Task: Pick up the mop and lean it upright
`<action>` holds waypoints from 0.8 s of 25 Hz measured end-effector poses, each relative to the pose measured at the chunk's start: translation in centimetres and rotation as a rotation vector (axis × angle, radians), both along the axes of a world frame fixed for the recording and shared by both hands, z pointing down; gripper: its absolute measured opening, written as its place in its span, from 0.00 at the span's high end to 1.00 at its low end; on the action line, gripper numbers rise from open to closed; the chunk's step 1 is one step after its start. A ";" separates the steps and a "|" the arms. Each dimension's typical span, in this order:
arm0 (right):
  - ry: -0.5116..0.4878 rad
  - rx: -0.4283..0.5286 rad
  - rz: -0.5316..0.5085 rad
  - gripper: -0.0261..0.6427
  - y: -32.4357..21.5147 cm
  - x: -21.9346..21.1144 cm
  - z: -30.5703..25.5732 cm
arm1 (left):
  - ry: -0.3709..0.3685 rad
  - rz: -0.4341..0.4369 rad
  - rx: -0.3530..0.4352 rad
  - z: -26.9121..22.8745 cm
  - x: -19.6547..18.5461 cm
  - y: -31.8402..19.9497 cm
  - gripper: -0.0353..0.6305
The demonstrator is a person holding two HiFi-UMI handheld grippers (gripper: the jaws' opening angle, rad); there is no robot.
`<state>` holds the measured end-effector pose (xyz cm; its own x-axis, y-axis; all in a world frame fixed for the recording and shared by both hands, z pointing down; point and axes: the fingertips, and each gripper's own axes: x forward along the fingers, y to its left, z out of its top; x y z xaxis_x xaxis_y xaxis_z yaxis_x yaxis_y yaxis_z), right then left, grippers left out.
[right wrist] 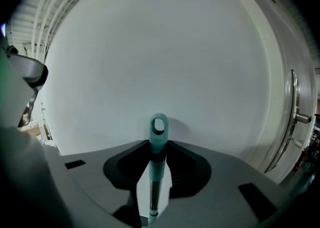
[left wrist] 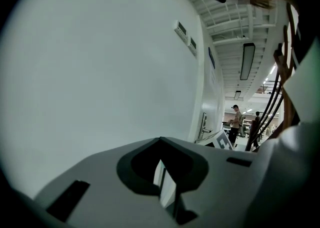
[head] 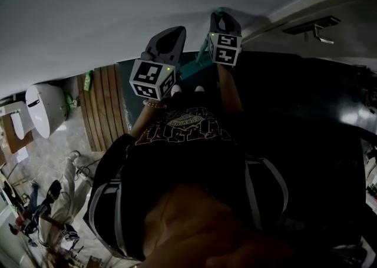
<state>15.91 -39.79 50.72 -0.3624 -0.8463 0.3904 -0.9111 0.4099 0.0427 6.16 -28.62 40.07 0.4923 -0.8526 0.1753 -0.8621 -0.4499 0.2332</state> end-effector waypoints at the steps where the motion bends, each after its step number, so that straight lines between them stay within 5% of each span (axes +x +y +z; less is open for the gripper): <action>1: -0.005 0.001 -0.008 0.78 0.2 0.2 -0.1 | -0.001 -0.001 -0.001 0.0 0.3 -0.1 0.89; 20: -0.043 -0.002 -0.089 0.79 9.3 5.2 -1.0 | 0.038 0.068 -0.048 1.3 7.4 0.3 0.89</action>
<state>21.10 -30.44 49.73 -0.4530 -0.8091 0.3742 -0.8718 0.4898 0.0036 13.51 -28.30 41.37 0.5559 -0.8080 0.1951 -0.8200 -0.4947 0.2878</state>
